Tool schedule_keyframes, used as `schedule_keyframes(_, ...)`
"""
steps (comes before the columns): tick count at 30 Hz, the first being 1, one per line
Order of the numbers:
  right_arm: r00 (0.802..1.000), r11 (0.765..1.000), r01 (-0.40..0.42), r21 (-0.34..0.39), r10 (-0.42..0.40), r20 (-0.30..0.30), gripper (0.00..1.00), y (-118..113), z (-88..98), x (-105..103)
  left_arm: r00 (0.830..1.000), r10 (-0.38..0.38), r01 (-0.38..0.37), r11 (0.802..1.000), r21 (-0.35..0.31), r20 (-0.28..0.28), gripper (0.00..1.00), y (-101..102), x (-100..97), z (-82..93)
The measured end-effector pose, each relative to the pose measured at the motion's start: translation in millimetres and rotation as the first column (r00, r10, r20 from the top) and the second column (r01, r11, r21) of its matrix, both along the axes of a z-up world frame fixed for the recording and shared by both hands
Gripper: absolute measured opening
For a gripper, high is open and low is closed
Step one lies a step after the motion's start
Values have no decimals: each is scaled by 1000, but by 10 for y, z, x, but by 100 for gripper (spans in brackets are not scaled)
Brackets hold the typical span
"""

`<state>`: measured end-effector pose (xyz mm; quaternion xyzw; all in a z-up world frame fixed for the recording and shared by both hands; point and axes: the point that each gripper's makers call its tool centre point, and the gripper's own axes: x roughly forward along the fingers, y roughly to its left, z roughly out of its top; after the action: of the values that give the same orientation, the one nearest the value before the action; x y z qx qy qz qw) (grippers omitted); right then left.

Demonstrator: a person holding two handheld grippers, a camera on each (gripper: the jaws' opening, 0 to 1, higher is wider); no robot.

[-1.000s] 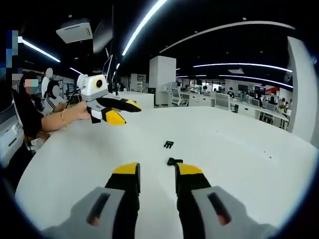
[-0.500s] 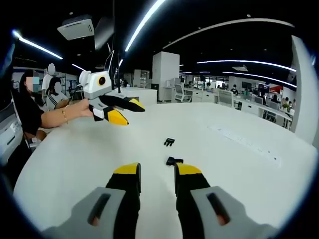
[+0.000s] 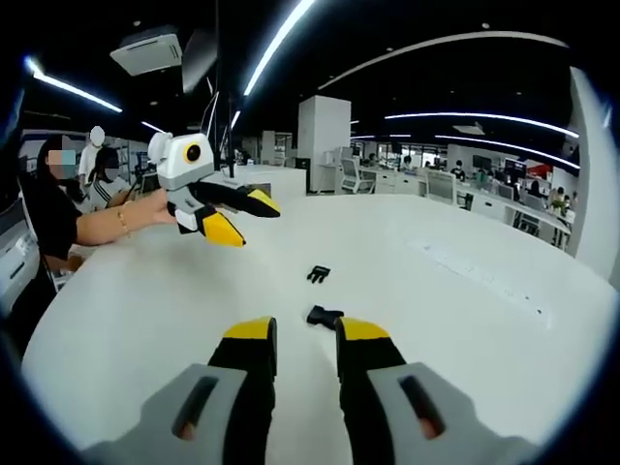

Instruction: Snap the two parts of the plastic buckle together until the buckle closes and remains connected.

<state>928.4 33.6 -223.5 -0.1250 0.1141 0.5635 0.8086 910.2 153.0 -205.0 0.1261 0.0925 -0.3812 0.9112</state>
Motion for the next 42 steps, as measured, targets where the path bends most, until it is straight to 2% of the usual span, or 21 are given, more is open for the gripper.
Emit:
schedule_keyframes(4, 1000, 1000, -10, -20, 11, 7, 24, 26, -35, 35, 1000, 12, -12, 1000, 9, -10, 37, 21, 37, -46)
schedule_keyframes(12, 1000, 999, -27, -17, 27, -1, 23, 57, -43, 107, 1000, 4, -4, 1000, 3, -27, 36, -17, 46, -103)
schedule_keyframes(17, 999, 998, -43, -47, 44, 5, 23, 76, -86, 153, 999, -7, 6, 1000, -9, -40, 35, -65, 53, -129)
schedule_keyframes(25, 997, 996, -71, -60, 71, -1, 22, 130, -114, 197, 999, -15, 14, 1000, -17, -43, 35, -100, 62, -139)
schedule_keyframes(36, 992, 985, -123, -122, 125, 8, 21, 212, -227, 241, 998, -41, 39, 999, -32, -54, 32, -154, 29, -148)
schedule_keyframes(42, 988, 981, -155, -118, 155, -5, 21, 258, -210, 281, 998, -45, 43, 998, -47, -52, 32, -166, 24, -116)
